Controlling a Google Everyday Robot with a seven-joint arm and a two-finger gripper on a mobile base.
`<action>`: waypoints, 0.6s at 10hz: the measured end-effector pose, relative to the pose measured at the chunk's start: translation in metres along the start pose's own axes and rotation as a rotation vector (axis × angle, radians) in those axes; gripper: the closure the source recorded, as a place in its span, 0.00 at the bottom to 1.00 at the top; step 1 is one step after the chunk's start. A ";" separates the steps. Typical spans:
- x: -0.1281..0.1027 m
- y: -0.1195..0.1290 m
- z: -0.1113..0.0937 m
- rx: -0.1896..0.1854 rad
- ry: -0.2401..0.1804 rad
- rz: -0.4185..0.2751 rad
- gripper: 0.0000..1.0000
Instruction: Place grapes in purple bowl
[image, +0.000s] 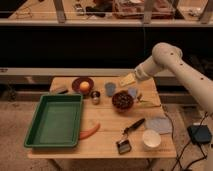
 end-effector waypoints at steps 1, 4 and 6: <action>0.000 0.000 0.000 0.000 0.000 0.000 0.20; 0.000 0.000 0.000 0.000 0.000 0.000 0.20; 0.000 0.000 0.000 0.000 0.000 0.000 0.20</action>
